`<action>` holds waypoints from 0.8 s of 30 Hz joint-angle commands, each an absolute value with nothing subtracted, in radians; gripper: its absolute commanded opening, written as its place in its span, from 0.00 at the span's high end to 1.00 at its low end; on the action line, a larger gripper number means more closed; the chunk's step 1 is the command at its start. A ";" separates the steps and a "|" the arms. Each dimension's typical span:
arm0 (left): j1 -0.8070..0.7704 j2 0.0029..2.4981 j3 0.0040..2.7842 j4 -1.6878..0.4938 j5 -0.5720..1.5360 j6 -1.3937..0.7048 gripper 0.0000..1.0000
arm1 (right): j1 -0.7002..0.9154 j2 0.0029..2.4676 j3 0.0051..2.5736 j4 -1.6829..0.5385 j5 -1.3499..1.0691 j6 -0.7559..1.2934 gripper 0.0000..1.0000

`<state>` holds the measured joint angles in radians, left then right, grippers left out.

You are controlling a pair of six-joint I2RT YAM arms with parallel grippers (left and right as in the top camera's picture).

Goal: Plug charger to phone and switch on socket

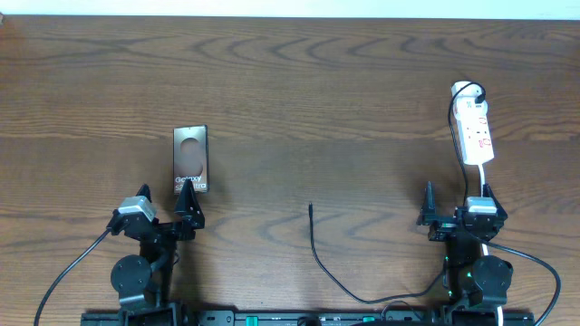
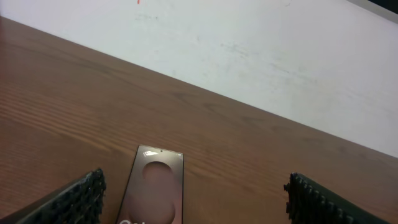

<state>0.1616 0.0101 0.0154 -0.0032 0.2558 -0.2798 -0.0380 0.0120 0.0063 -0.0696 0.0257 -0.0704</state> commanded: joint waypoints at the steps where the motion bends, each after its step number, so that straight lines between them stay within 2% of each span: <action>1: 0.159 0.006 0.004 -0.048 0.268 -0.266 0.09 | -0.045 0.010 0.005 -0.072 0.020 -0.084 0.01; 24: 0.159 0.006 0.004 -0.044 0.269 -0.265 0.09 | -0.022 0.012 0.006 -0.073 0.018 -0.084 0.01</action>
